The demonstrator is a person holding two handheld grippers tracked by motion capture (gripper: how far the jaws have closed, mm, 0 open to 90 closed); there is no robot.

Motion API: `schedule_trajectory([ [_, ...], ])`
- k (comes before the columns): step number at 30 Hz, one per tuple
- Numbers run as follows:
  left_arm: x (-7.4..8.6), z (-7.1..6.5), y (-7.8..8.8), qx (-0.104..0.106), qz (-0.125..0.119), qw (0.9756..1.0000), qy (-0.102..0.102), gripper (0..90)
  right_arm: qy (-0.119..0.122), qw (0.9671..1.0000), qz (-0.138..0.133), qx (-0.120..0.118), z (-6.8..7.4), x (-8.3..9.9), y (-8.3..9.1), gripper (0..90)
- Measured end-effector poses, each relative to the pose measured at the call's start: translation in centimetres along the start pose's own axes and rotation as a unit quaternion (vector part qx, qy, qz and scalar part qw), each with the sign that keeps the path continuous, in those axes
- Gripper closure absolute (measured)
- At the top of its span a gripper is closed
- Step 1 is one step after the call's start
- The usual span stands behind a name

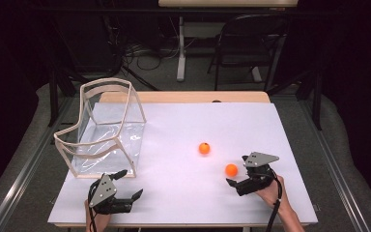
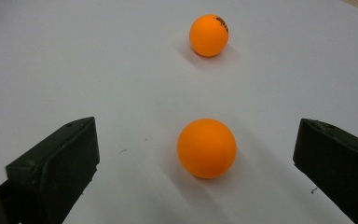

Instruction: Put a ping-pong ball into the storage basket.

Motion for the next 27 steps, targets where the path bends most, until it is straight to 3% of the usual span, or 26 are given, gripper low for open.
schedule_trajectory([
  [9, 0.0, -0.1, -0.1, 0.002, -0.001, 1.0, 0.003, 15.7, -0.016, 0.9996, 0.022, -0.001, -0.4, 0.1, -0.9, 0.0],
  [20, 0.0, 0.0, -0.3, 0.004, 0.0, 1.0, 0.0, 15.8, -0.018, 0.9983, 0.055, 0.004, -0.5, 0.4, -2.4, 0.4],
  [25, 0.0, 0.0, -0.3, 0.003, 0.0, 1.0, -0.001, 15.8, -0.02, 0.998, 0.06, 0.006, -0.6, 0.5, -2.8, 6.1],
  [27, 0.0, -0.1, -0.3, 0.002, -0.001, 1.0, 0.0, 15.7, -0.022, 0.9975, 0.066, 0.007, -0.6, 0.6, -2.9, 12.7],
])
Point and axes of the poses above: each handheld gripper's, and its own axes: y roughly backward along the jaws, x roughly out of its underside, z roughly to its left, the point moved 6 cm from there along -y, roughly forward along the jaws, and after that the axes turned 4 degrees about x, right-handed, at the moved point
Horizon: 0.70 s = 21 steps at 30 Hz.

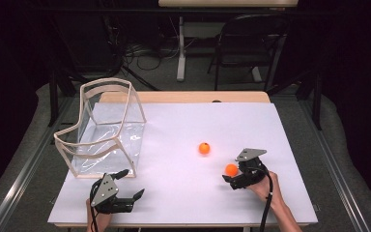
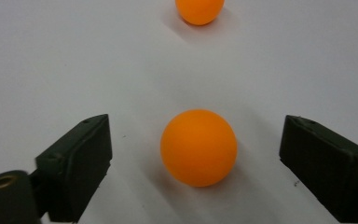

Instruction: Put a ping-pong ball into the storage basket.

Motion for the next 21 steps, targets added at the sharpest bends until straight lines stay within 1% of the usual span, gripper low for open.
schedule_trajectory([
  [3, 0.01, 0.0, 0.0, 0.001, 0.002, 1.0, -0.003, 15.7, -0.001, 1.0, 0.001, 0.004, 0.0, 0.03, -0.08, 15.3],
  [4, 0.01, -0.02, -0.01, 0.001, 0.002, 1.0, -0.002, 15.7, -0.006, 0.9999, 0.002, 0.009, -0.04, 0.03, -0.15, 21.8],
  [6, 0.01, -0.04, -0.01, 0.001, 0.003, 1.0, -0.002, 15.8, -0.008, 0.9999, 0.004, 0.012, -0.09, 0.05, -0.19, 25.6],
  [7, 0.0, -0.03, 0.0, 0.001, 0.002, 1.0, -0.002, 15.8, -0.008, 0.9999, 0.004, 0.012, -0.09, 0.05, -0.19, 25.6],
  [9, -0.01, -0.01, 0.04, -0.001, 0.002, 1.0, -0.002, 15.7, -0.006, 0.9998, 0.012, 0.015, -0.06, 0.13, -0.42, 30.7],
  [11, 0.0, 0.0, 0.07, -0.001, 0.001, 1.0, -0.002, 15.8, -0.004, 0.9997, 0.015, 0.018, -0.06, 0.16, -0.45, 31.6],
  [12, 0.0, 0.01, 0.09, -0.001, 0.001, 1.0, -0.002, 15.8, -0.005, 0.9996, 0.018, 0.019, 0.0, 0.19, -0.52, 33.5],
  [18, 0.01, -0.02, 0.12, -0.001, 0.001, 1.0, -0.001, 15.8, -0.002, 0.9996, 0.018, 0.02, -0.03, 0.17, -0.52, 37.5],
  [21, 0.02, 0.01, 0.12, -0.001, 0.001, 1.0, -0.002, 15.7, -0.003, 0.9995, 0.024, 0.022, -0.08, 0.26, -0.65, 39.4],
])
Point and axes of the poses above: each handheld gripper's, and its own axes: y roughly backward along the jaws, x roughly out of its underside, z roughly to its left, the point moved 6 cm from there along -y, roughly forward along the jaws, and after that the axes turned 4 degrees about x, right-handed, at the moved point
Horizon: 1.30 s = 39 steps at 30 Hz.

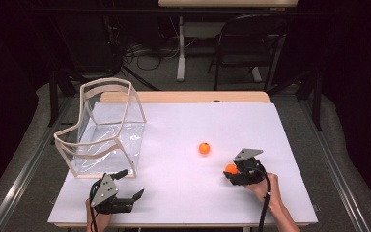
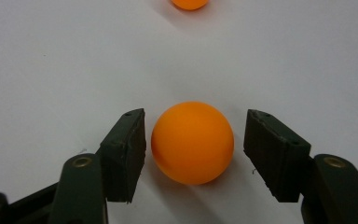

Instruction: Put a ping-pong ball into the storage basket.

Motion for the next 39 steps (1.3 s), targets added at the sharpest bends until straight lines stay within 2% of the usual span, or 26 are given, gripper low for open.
schedule_trajectory([
  [6, 0.0, 0.0, 0.0, -0.001, 0.0, 1.0, 0.0, 15.8, 0.005, 1.0, 0.006, 0.0, 0.1, 0.1, -0.2, 43.0],
  [10, 0.0, -0.1, 0.0, 0.001, 0.001, 1.0, -0.004, 15.8, 0.007, 0.9999, 0.008, 0.005, 0.1, 0.1, -0.2, 49.9],
  [14, 0.1, -0.2, -0.1, 0.004, 0.004, 1.0, -0.001, 15.7, 0.01, 0.9999, 0.01, 0.008, 0.2, 0.1, -0.2, 50.2],
  [17, 0.0, -0.2, -0.2, 0.005, 0.006, 1.0, -0.006, 15.7, 0.011, 0.9999, 0.006, 0.008, 0.2, 0.0, 0.0, 50.2],
  [39, 0.0, -0.2, -0.2, 0.005, 0.003, 1.0, -0.005, 15.7, 0.02, 0.9995, -0.019, 0.015, 0.6, -1.2, 2.0, 50.3],
])
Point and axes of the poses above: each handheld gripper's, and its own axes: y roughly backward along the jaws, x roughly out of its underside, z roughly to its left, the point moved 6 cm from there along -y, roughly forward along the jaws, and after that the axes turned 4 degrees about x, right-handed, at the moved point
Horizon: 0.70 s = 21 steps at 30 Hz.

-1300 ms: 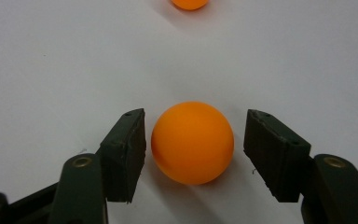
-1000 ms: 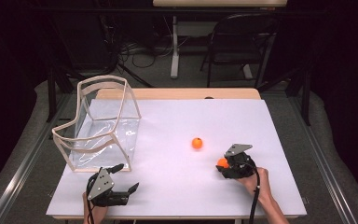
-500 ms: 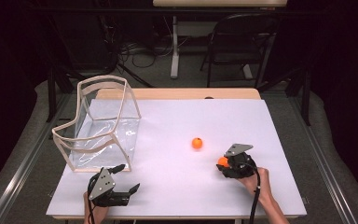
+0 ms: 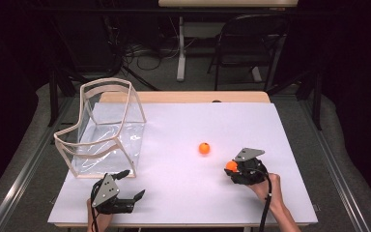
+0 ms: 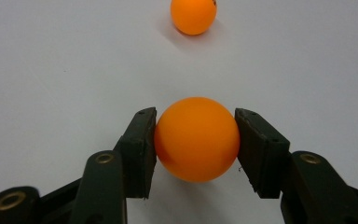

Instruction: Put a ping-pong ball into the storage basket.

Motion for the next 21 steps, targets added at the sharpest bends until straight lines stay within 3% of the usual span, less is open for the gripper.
schedule_trajectory([
  [21, 0.0, 0.0, -0.1, 0.0, 0.003, 1.0, -0.002, 15.7, 0.016, 0.9994, -0.03, -0.008, 1.2, -1.9, 1.9, 50.3],
])
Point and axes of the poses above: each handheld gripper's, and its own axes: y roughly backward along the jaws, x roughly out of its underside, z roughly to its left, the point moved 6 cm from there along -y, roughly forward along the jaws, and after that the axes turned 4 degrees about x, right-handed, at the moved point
